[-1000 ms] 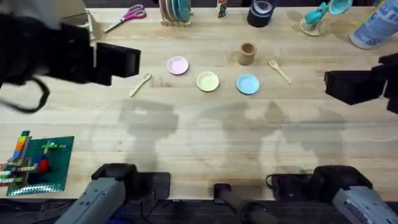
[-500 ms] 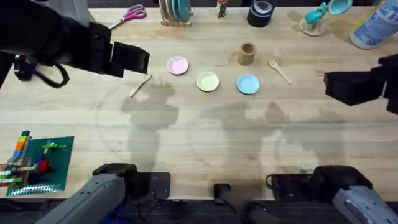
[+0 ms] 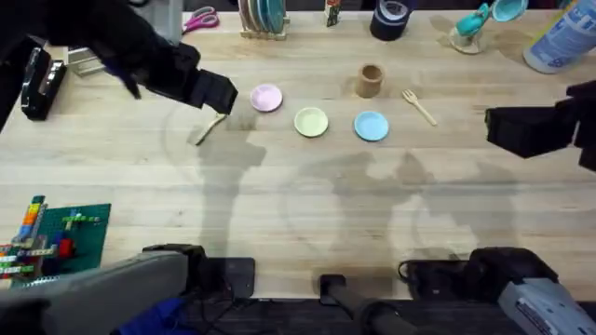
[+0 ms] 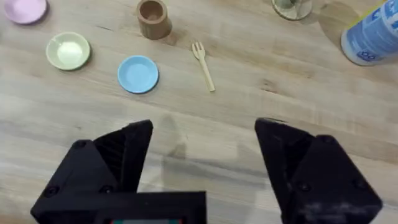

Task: Pick up a utensil and set it on the pink plate, then put the other utensil in the container.

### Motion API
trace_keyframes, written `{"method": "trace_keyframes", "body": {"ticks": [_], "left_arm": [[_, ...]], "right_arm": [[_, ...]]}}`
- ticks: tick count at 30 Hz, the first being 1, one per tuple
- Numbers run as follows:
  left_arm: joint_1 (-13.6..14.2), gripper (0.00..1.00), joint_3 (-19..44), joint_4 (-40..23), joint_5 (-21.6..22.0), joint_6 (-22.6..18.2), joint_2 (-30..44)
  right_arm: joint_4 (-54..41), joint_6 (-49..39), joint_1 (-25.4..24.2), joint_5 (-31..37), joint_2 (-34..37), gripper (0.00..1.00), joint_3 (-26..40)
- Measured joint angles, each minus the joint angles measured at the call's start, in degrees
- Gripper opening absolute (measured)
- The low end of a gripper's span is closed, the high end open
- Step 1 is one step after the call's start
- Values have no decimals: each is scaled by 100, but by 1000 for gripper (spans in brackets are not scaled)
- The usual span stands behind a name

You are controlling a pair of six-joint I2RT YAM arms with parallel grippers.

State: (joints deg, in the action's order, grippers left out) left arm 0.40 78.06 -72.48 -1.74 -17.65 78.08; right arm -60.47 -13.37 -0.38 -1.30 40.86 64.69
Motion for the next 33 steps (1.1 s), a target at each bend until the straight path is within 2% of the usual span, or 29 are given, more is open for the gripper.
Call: {"method": "trace_keyframes", "body": {"ticks": [5, 12, 17, 22, 25, 33], "left_arm": [[-2, 947, -69, 307, 5, -40, 498], [-61, 994, -797, 1091, 4, -63, 538], [-379, 993, -1313, 1697, 4, -73, 538], [-738, 994, -1632, 2028, 7, -152, 598], [-839, 994, -1644, 2133, 11, -294, 755], [-826, 994, -1646, 2627, 9, -794, 1365]], "right_arm": [[0, 0, 0, 0, 0, 998, 0], [0, 0, 0, 0, 1, 998, 0], [0, 0, 0, 0, 0, 998, 0], [0, 0, 0, 0, 0, 998, 0], [0, 0, 0, 0, 0, 998, 0], [0, 0, 0, 0, 0, 998, 0]]}}
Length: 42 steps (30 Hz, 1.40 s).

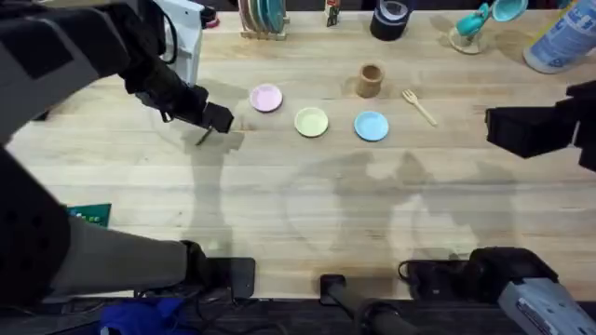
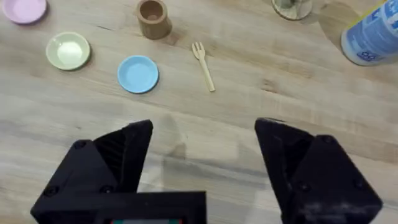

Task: Pick up a utensil and set it on the pink plate, then put the other utensil in the container.

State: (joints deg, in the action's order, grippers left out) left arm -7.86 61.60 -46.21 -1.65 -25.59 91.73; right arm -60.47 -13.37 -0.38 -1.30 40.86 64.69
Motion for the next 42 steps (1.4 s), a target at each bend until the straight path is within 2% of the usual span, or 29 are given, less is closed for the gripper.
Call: {"method": "trace_keyframes", "body": {"ticks": [11, 22, 42], "left_arm": [[0, 993, 0, 429, -7, -506, 422], [0, 993, -2, 666, -265, -990, 439], [33, 993, 53, 556, -347, -1042, 683]], "right_arm": [[0, 0, 0, 0, 0, 998, 0], [7, 0, 0, 0, 0, 998, 0], [9, 0, 0, 0, 0, 997, 0]]}}
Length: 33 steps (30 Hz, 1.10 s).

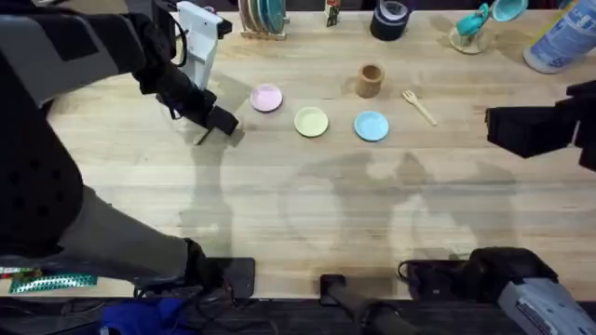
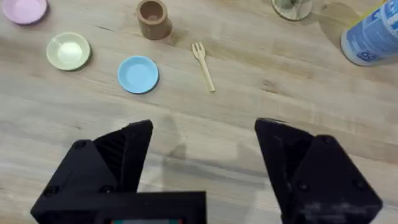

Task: Pick up a utensil and set it on the pink plate, then put the other utensil in the container.

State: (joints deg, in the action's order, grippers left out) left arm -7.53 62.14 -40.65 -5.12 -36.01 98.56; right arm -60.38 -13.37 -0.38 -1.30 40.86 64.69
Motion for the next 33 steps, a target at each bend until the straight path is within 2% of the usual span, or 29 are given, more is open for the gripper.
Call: {"method": "trace_keyframes", "body": {"ticks": [8, 17, 24, 28, 30, 32, 33], "left_arm": [[22, 908, 17, -179, 19, 11, 0], [48, 697, 17, -427, -16, 24, 0], [48, 689, 17, -504, -18, 67, 0], [55, 575, 17, -542, -40, 114, 2], [59, 440, 17, -570, -71, 136, 1], [63, 363, 17, -581, -92, 135, 1], [64, 288, 17, -587, -114, 149, 0]], "right_arm": [[0, 0, 0, 0, 0, 998, 0], [0, 0, 0, 0, 0, 997, 0], [0, 0, 0, 0, 0, 998, 0], [0, 0, 0, 0, 0, 998, 0], [0, 0, 0, 0, 0, 998, 0], [0, 0, 0, 0, 0, 997, 0], [0, 0, 0, 0, 0, 998, 0]]}}
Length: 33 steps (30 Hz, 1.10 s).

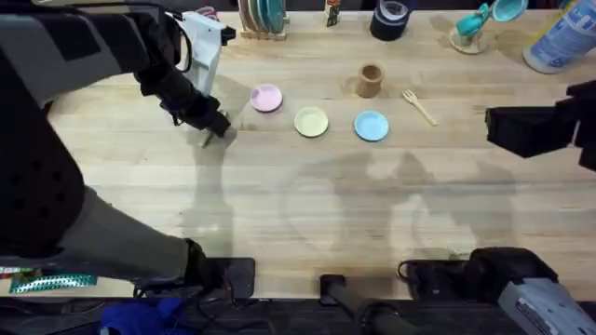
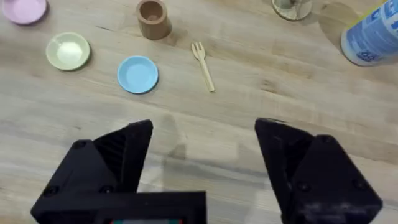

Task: Pick up a utensil and set it on the pink plate, then put the other utensil in the container.

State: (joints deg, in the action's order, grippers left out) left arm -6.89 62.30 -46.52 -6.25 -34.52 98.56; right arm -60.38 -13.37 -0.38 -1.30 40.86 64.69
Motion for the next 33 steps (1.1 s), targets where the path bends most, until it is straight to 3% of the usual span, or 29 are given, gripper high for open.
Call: {"method": "trace_keyframes", "body": {"ticks": [3, 5, 13, 24, 33], "left_arm": [[7, 95, 0, -37, -73, 9, 0], [28, 50, 11, -31, -88, 9, 0], [21, 42, 11, -27, -147, 219, 0], [-22, 41, 22, -39, -242, 1356, 0], [-20, 41, 468, -764, -525, 1707, 223]], "right_arm": [[0, 0, 0, 0, 0, 998, 0], [0, 0, 0, 0, 0, 997, 0], [0, 0, 0, 0, 0, 998, 0], [2, 0, 0, 0, 0, 998, 0], [2, 0, 0, 0, 0, 998, 0]]}}
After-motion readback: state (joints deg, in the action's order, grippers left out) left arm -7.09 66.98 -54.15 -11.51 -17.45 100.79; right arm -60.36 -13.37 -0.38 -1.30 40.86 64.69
